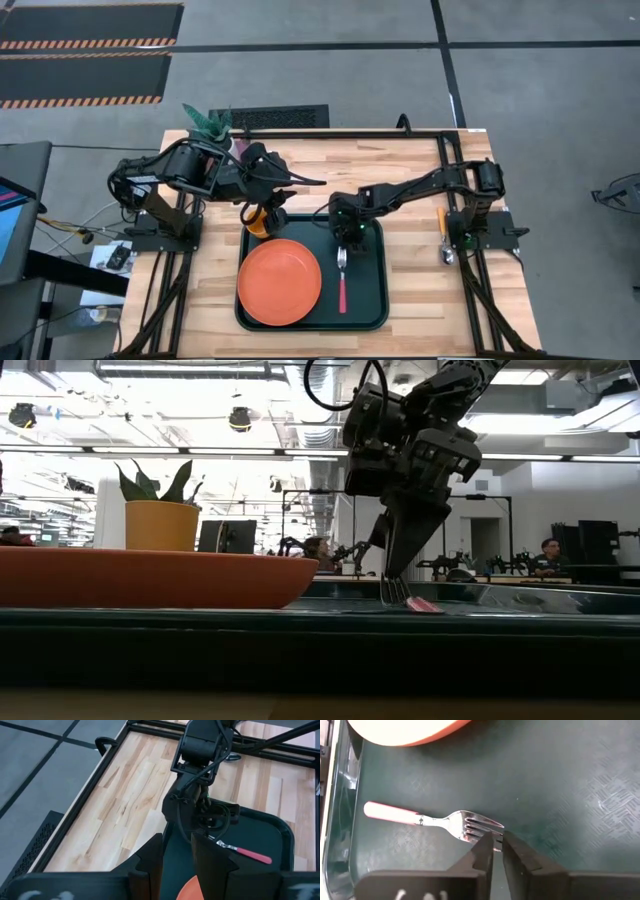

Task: Pick and place plate/cup/fork/spoon on tray
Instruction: Put the pink fork on the black serving tray, then put the yellow spoon on the black serving tray

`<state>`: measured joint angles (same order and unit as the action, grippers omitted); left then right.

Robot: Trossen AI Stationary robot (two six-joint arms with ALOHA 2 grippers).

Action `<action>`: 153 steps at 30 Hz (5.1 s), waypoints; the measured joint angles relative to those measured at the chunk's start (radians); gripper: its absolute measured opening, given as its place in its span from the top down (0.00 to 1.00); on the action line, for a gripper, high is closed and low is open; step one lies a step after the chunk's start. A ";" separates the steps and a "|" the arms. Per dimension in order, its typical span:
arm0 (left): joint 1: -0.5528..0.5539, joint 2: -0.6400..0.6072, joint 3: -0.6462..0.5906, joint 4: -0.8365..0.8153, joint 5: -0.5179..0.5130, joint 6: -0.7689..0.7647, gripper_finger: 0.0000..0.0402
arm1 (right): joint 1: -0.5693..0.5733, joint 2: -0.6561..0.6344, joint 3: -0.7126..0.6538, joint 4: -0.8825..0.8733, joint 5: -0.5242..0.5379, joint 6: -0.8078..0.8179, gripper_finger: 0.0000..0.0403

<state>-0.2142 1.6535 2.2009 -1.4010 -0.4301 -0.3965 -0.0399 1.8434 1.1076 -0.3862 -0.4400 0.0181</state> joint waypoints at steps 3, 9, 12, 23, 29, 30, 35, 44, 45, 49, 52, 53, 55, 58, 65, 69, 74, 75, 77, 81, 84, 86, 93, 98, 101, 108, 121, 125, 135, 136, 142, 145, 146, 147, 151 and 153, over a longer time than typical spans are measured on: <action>0.000 0.000 0.000 0.000 0.000 0.000 0.78 | 0.000 0.000 0.000 0.001 -0.001 0.005 0.80; 0.000 0.000 0.000 0.000 0.000 0.000 0.78 | -0.006 0.000 0.007 -0.012 -0.001 0.015 0.74; 0.000 0.000 0.000 -0.001 0.000 0.000 0.78 | -0.028 -0.027 0.045 -0.080 -0.009 0.015 0.69; 0.000 0.001 0.000 0.003 0.002 0.003 0.78 | -0.083 -0.292 0.059 -0.624 0.227 0.179 0.53; 0.000 0.001 0.000 0.004 0.001 0.043 0.78 | 0.097 -0.485 -0.185 -0.694 0.297 0.631 0.54; 0.000 0.001 0.000 0.004 0.000 0.049 0.78 | 0.137 -0.507 -0.224 -0.698 0.307 0.717 0.54; 0.000 0.001 0.000 0.005 -0.021 0.090 0.78 | 0.316 -0.555 -0.366 -0.717 0.323 1.038 0.55; 0.024 0.001 0.000 0.023 -0.027 0.122 0.78 | 0.456 -0.478 -0.399 -0.791 0.317 1.187 0.55; 0.027 0.001 0.000 0.023 -0.026 0.122 0.78 | 0.466 -0.460 -0.399 -0.790 0.314 1.189 0.55; 0.030 0.001 0.000 0.023 -0.020 0.122 0.78 | 0.504 -0.390 -0.399 -0.779 0.307 1.189 0.56; 0.030 0.001 0.000 0.023 -0.020 0.122 0.78 | 0.521 -0.348 -0.399 -0.783 0.307 1.189 0.56; 0.030 0.001 0.000 0.023 -0.020 0.122 0.78 | 0.525 -0.336 -0.399 -0.794 0.307 1.189 0.56; 0.030 0.001 0.000 0.023 -0.020 0.122 0.78 | 0.533 -0.313 -0.399 -0.809 0.306 1.189 0.56; 0.030 0.001 0.000 0.023 -0.020 0.122 0.78 | 0.549 -0.295 -0.399 -0.794 0.294 1.203 0.56; 0.030 0.001 0.001 0.022 -0.020 0.122 0.78 | 0.592 -0.286 -0.399 -0.723 0.266 1.300 0.57; 0.030 0.001 0.001 0.022 -0.021 0.122 0.78 | 0.612 -0.321 -0.399 -0.727 0.263 1.344 0.57; 0.030 0.001 0.001 0.022 -0.021 0.122 0.78 | 0.646 -0.370 -0.361 -0.733 0.256 1.408 0.57; 0.030 0.001 0.001 0.022 -0.021 0.122 0.78 | 0.652 -0.378 -0.351 -0.734 0.257 1.419 0.57; 0.031 0.001 0.001 0.022 -0.021 0.122 0.78 | 0.664 -0.390 -0.332 -0.733 0.263 1.437 0.57; 0.031 0.001 0.001 0.022 -0.021 0.122 0.78 | 0.687 -0.380 -0.329 -0.739 0.288 1.472 0.58; 0.031 0.001 0.001 0.022 -0.021 0.122 0.78 | 0.706 -0.344 -0.345 -0.728 0.287 1.468 0.59; 0.031 0.001 0.001 0.022 -0.021 0.122 0.78 | 0.719 -0.312 -0.352 -0.713 0.288 1.460 0.59; 0.031 0.001 0.001 0.022 -0.021 0.122 0.78 | 0.727 -0.209 -0.352 -0.693 0.284 1.417 0.60; 0.031 0.001 0.001 0.022 -0.021 0.122 0.78 | 0.724 -0.190 -0.351 -0.699 0.280 1.438 0.72; 0.031 0.001 0.001 0.022 -0.021 0.122 0.78 | 0.720 -0.187 -0.356 -0.717 0.274 1.449 0.91; 0.031 0.001 0.001 0.022 -0.022 0.122 0.78 | 0.711 -0.192 -0.296 -0.782 0.288 1.446 0.97; 0.031 0.001 0.001 0.022 0.053 0.143 0.78 | 0.626 -0.381 0.059 -1.159 0.705 1.340 0.99; 0.031 0.001 0.001 0.022 0.068 0.157 0.78 | 0.611 -0.418 0.172 -1.124 0.893 0.965 0.99; 0.031 0.001 0.001 0.021 0.068 0.157 0.78 | 0.518 -0.417 0.192 -0.897 1.006 -0.220 0.99; 0.031 0.001 0.001 0.021 0.068 0.157 0.78 | 0.512 -0.416 0.186 -0.895 1.029 -0.284 0.99; 0.031 0.001 0.001 0.021 0.055 0.156 0.78 | 0.517 -0.406 0.164 -0.854 1.296 -0.741 1.00; 0.031 0.001 0.001 0.021 0.048 0.153 0.78 | 0.518 -0.397 0.163 -0.765 1.389 -0.850 1.00; 0.031 0.001 0.001 0.021 0.047 0.152 0.78 | 0.526 -0.397 0.163 -0.738 1.396 -0.880 1.00; 0.031 0.001 0.001 0.021 0.047 0.152 0.78 | 0.535 -0.398 0.163 -0.715 1.396 -0.919 1.00; 0.031 0.001 0.001 0.021 0.034 0.144 0.78 | 0.593 -0.398 0.163 -0.671 1.349 -1.088 1.00; 0.031 0.001 0.001 0.021 0.017 0.143 0.78 | 0.625 -0.397 0.163 -0.673 1.282 -1.117 1.00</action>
<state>-0.1833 1.6543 2.2017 -1.3800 -0.4129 -0.2531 0.5848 1.4460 1.2709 -1.0591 0.8415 -1.0989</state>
